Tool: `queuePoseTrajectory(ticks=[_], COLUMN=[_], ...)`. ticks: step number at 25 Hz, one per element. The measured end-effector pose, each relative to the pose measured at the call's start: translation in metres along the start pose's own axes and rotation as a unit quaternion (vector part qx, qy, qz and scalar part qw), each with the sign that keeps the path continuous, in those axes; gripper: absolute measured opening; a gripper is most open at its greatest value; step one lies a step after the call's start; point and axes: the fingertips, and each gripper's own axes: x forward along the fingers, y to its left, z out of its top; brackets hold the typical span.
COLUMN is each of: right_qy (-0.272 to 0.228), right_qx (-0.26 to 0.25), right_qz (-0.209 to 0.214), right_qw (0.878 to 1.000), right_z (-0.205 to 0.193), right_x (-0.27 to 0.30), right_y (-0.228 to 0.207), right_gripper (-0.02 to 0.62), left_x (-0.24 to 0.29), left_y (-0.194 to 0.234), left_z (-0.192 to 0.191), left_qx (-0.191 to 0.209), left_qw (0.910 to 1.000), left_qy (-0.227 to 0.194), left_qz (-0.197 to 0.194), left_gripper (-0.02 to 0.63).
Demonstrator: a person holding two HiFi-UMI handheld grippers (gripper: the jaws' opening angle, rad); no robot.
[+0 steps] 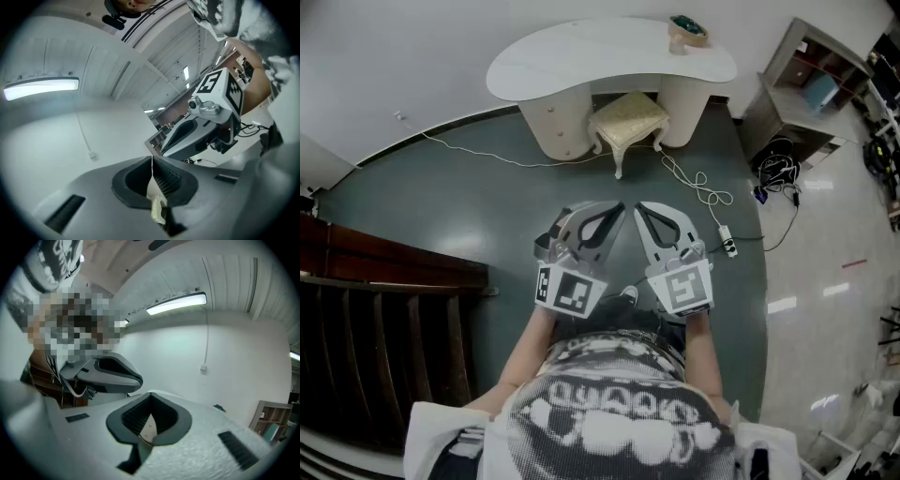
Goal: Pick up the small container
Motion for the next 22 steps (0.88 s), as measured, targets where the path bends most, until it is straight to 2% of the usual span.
queuePoseTrajectory(ticks=[10,16,22], right_qy=[-0.017,0.004,0.021], right_qx=[0.01,0.02,0.027], right_qz=[-0.024,-0.021,-0.037], right_qw=[1.0,1.0,0.999], right_z=[-0.013,-0.024,-0.045], right_x=[-0.016,-0.012,-0.009], right_y=[-0.022,-0.032,-0.06], right_gripper=[0.003,0.003,0.003], left_x=[0.009,0.018,0.056], left_y=[-0.014,-0.011,-0.011], left_z=[0.005,-0.005,-0.011], left_qx=[0.002,-0.01,-0.014], left_qw=[0.9999,0.9997,0.9995], left_qy=[0.011,0.022,0.017], left_qz=[-0.003,-0.002,-0.021], left_gripper=[0.005,0.005,0.005])
